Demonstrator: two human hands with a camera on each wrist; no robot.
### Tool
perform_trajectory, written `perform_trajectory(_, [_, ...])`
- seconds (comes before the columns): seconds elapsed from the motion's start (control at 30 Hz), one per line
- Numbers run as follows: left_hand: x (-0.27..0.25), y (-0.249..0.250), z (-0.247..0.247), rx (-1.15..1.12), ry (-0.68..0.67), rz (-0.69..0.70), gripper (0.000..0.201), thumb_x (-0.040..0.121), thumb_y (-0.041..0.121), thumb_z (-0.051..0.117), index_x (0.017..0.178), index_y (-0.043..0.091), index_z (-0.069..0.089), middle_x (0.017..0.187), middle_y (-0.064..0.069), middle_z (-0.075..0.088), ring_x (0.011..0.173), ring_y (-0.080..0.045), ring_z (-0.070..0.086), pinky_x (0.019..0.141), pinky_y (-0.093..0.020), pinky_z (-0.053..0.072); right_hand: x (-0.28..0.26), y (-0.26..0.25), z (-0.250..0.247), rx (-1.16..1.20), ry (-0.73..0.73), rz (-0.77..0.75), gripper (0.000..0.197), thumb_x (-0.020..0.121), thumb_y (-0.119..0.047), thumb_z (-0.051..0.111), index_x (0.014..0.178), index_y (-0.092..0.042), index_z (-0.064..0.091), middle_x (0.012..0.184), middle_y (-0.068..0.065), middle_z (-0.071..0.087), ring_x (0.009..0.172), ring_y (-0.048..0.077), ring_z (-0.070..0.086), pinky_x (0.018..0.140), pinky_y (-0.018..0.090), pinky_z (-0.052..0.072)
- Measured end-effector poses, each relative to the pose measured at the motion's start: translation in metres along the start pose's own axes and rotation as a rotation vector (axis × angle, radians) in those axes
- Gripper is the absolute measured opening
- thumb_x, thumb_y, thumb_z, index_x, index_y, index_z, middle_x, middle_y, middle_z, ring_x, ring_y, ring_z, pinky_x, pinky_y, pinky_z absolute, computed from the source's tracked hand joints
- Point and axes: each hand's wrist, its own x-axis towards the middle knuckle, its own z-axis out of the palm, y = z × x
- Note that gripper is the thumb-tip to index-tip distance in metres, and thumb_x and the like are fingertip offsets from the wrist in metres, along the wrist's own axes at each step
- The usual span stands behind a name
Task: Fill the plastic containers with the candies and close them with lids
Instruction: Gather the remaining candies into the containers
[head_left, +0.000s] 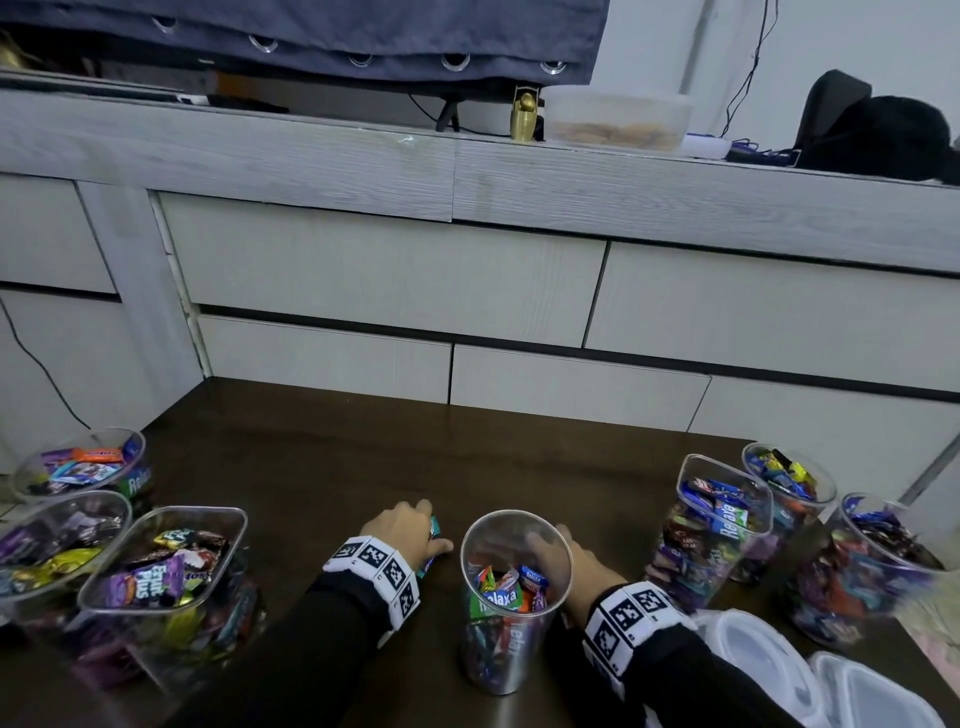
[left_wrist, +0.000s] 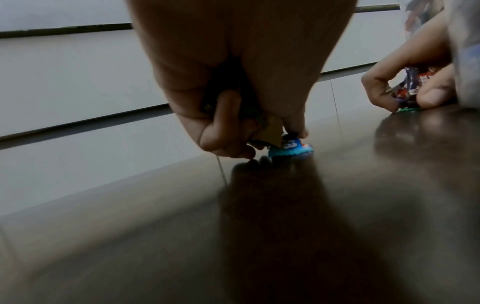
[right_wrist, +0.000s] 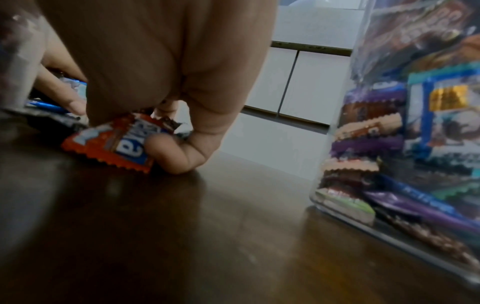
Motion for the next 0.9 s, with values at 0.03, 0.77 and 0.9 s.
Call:
perform_trajectory(0.03, [-0.001,-0.001,-0.001,-0.003,-0.016,0.007,0.054,0.095,0.05,0.053,0.131,0.012,0.04,0.13,-0.013,0.05,0.119,-0.031,0.054,0.09,-0.04,0.047,-0.001,0.0,0.001,-0.041,0.001,-0.008,0.014,0.094,-0.037,0.046,0.103,-0.047,0.049,0.135,0.004,0.04,0.119,0.031,0.051,0.102,0.046,0.043])
perform_trajectory(0.77, [-0.009,-0.008,-0.001,-0.108,0.006,0.161,0.034,0.086,0.033,0.069,0.107,0.018,0.047,0.11,-0.007,0.062,0.099,-0.027,0.062,0.082,-0.04,0.053,-0.016,0.013,-0.027,0.09,0.211,-0.016,0.021,0.082,-0.02,0.065,0.103,-0.016,0.061,0.099,0.003,0.053,0.096,0.02,0.058,0.071,0.014,0.035])
perform_trajectory(0.9, [-0.01,-0.011,-0.001,-0.169,0.036,0.156,0.032,0.084,0.029,0.071,0.104,0.018,0.048,0.108,-0.007,0.062,0.099,-0.026,0.062,0.083,-0.039,0.053,-0.031,0.004,-0.065,0.135,0.331,-0.028,0.016,0.08,-0.01,0.064,0.093,-0.018,0.059,0.096,-0.001,0.05,0.094,0.019,0.056,0.074,0.017,0.037])
